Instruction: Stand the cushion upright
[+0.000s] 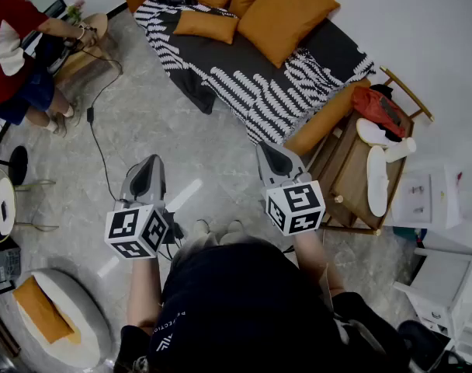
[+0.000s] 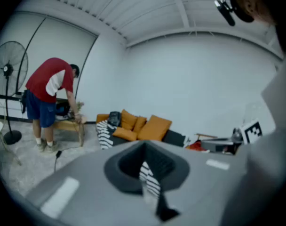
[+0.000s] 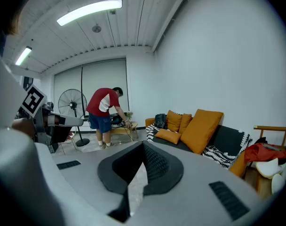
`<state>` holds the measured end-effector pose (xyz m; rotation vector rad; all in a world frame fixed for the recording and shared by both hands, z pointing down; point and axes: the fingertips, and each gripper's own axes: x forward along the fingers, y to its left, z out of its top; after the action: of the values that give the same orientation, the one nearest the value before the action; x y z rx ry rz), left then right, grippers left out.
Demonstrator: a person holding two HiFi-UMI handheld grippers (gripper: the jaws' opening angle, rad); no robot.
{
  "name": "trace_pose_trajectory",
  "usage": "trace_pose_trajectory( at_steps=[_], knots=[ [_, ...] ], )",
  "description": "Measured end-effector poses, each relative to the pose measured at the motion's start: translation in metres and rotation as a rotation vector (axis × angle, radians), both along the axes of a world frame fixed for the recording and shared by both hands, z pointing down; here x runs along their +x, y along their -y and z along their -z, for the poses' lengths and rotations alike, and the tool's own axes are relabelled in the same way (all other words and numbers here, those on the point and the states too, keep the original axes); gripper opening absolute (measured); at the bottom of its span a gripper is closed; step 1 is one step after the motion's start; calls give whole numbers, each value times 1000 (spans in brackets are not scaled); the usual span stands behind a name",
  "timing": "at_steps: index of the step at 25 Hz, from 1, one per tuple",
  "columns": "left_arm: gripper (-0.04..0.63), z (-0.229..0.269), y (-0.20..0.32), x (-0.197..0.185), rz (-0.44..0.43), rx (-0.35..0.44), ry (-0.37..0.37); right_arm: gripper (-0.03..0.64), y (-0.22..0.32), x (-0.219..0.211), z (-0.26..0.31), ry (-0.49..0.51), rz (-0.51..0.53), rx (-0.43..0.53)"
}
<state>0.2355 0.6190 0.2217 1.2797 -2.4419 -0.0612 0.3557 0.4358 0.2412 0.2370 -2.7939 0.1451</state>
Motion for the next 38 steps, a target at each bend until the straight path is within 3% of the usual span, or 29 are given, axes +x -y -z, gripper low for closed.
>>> trace_pose_trajectory(
  at_steps=[6,18,25,30,38],
  knots=[
    [6,-11,9,10,7,-5,-31,-3,8,7,-1,41,8,-75],
    [8,-24,14,12,28,-38,-47,-3,13,4,-23,-19,56,-69],
    [8,-36,29,-22,16,-48,-54,-5,30,-25,-34,-52,25,-63],
    [8,-47,40,-66,24,-44,-86,-3,37,-67,-39,-97,76,-42],
    [8,-57,57,-138,28,-68,-105,-3,58,-140,-51,-148,72,-46]
  ],
)
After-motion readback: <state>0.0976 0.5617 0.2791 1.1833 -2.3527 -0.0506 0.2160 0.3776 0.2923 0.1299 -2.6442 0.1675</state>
